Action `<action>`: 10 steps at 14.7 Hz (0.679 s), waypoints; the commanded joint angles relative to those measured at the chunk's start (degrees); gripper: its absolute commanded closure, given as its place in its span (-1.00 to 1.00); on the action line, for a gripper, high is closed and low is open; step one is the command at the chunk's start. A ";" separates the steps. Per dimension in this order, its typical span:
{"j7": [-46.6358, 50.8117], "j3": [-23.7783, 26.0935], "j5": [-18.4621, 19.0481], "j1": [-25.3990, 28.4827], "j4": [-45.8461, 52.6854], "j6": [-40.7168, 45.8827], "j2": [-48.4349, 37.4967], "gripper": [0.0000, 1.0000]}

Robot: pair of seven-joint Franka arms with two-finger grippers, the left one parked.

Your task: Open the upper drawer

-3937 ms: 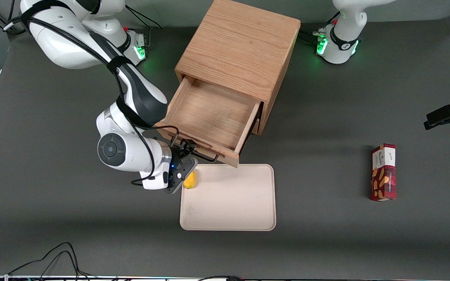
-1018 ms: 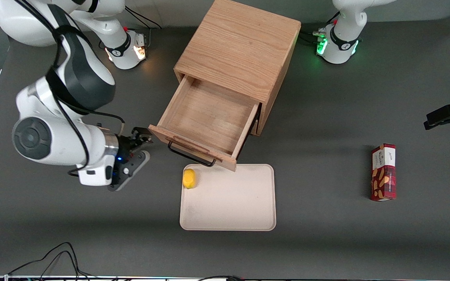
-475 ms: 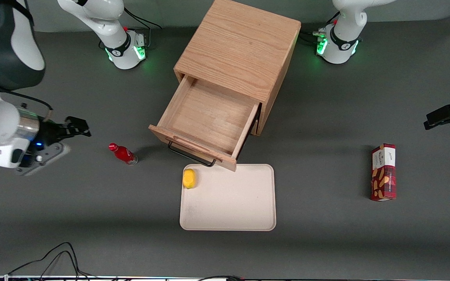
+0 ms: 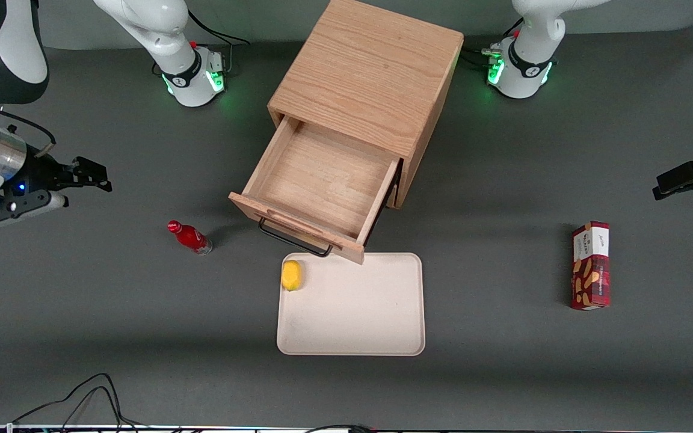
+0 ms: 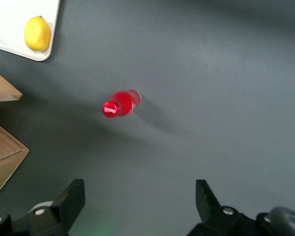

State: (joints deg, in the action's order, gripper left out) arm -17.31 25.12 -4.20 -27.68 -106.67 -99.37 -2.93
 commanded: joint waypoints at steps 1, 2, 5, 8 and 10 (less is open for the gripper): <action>8.92 0.45 -1.51 -0.97 -2.76 -0.58 -3.05 -1.00; 10.35 0.54 -1.51 -0.97 -2.06 1.26 -3.57 -1.00; 10.89 0.80 -1.42 -0.97 1.02 5.06 -3.84 -1.00; 10.98 0.98 -0.64 -0.28 3.47 5.32 -3.14 -1.00; 10.80 0.46 -0.11 1.30 5.93 7.78 -1.21 -1.00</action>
State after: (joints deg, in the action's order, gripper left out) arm -7.79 25.84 -4.52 -27.89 -104.10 -94.29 -6.19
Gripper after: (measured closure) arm 0.000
